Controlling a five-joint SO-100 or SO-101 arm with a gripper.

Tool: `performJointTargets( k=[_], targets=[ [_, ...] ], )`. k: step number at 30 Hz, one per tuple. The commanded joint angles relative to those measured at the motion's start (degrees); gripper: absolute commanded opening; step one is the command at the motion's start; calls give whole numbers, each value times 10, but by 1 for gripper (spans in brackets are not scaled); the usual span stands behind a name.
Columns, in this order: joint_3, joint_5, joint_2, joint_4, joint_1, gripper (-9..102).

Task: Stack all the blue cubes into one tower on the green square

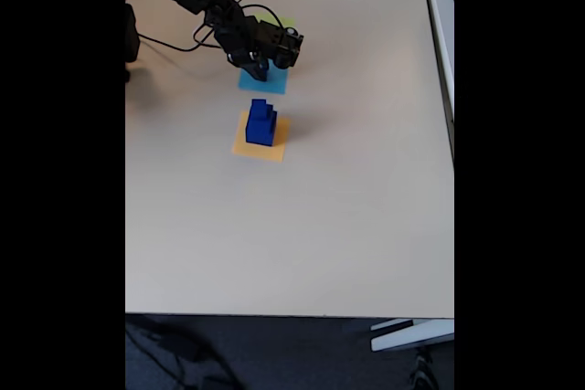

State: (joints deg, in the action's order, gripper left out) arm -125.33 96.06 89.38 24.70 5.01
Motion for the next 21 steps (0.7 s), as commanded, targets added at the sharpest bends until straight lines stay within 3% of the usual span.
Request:
performJointTargets(
  k=[1, 5, 16, 21],
  targets=[
    [40, -8, 25, 4, -8, 16],
    [63, -19, 24, 17, -11, 20],
    [363, -68, -6, 200, -18, 28],
    [369, -93, 18, 214, 10, 31]
  ],
)
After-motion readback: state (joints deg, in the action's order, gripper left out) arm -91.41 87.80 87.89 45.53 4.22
